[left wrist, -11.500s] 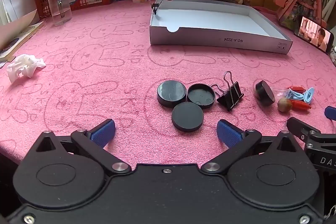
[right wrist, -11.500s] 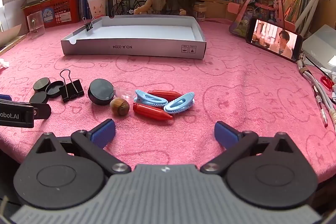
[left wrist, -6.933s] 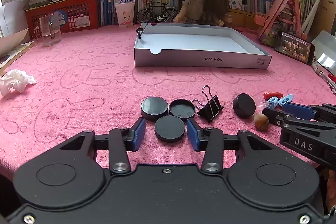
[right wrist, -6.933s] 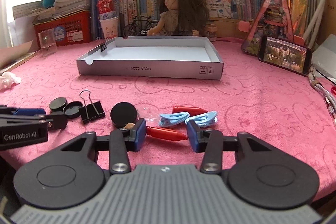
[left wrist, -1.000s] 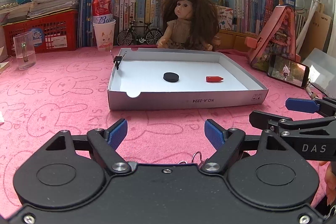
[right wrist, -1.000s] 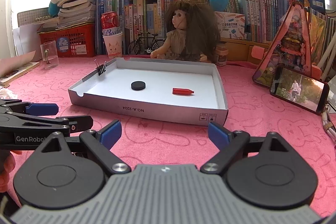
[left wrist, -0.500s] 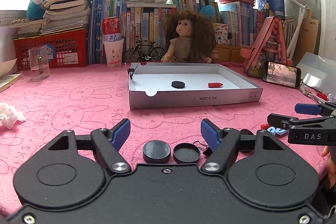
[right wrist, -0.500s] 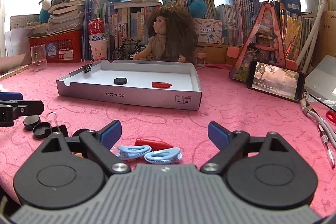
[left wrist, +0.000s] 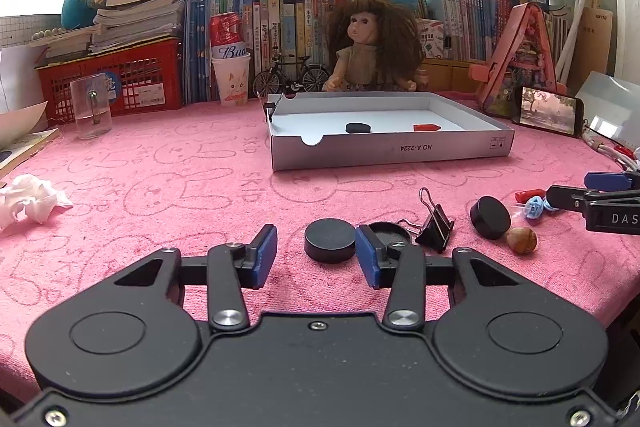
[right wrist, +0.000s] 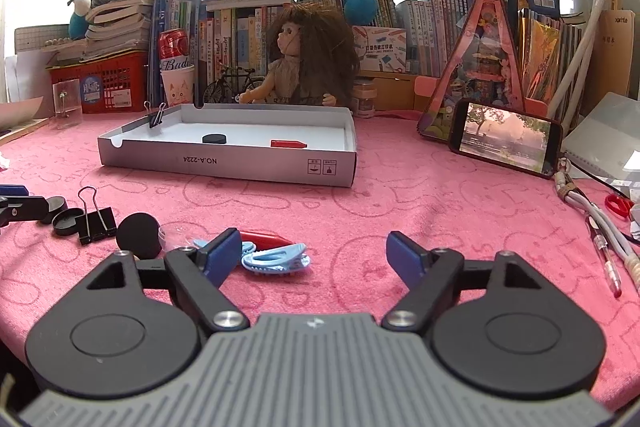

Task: Organize rigid objects
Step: 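Grasp another black lid with the left gripper while the right gripper grasps a blue hair clip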

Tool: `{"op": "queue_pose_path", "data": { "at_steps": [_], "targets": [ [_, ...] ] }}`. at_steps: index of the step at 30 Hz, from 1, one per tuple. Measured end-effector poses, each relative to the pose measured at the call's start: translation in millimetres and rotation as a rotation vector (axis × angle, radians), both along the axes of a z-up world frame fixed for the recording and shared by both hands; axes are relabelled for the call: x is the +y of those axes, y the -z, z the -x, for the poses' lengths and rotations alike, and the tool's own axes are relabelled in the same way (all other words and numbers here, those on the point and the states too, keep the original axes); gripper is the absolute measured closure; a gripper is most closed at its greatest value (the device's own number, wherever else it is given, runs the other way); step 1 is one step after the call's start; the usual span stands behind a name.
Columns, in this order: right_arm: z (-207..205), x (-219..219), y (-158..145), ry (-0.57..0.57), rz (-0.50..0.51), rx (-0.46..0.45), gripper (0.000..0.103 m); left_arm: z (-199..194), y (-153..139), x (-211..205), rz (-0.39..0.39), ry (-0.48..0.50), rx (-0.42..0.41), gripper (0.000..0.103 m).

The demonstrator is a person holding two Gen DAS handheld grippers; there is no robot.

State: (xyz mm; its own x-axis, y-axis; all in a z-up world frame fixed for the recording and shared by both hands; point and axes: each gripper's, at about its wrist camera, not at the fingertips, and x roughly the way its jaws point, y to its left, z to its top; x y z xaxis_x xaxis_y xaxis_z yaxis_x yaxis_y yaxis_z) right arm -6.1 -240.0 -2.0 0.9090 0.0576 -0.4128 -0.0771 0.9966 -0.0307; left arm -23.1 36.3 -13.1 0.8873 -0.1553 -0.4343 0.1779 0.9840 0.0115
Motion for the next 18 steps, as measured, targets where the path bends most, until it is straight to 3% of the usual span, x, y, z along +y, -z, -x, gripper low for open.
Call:
{"op": "queue_pose_path", "data": {
  "at_steps": [18],
  "targets": [
    [1, 12, 5, 0.029, 0.027, 0.016, 0.033, -13, 7, -8, -0.002, -0.028, 0.019, 0.061]
  ]
}}
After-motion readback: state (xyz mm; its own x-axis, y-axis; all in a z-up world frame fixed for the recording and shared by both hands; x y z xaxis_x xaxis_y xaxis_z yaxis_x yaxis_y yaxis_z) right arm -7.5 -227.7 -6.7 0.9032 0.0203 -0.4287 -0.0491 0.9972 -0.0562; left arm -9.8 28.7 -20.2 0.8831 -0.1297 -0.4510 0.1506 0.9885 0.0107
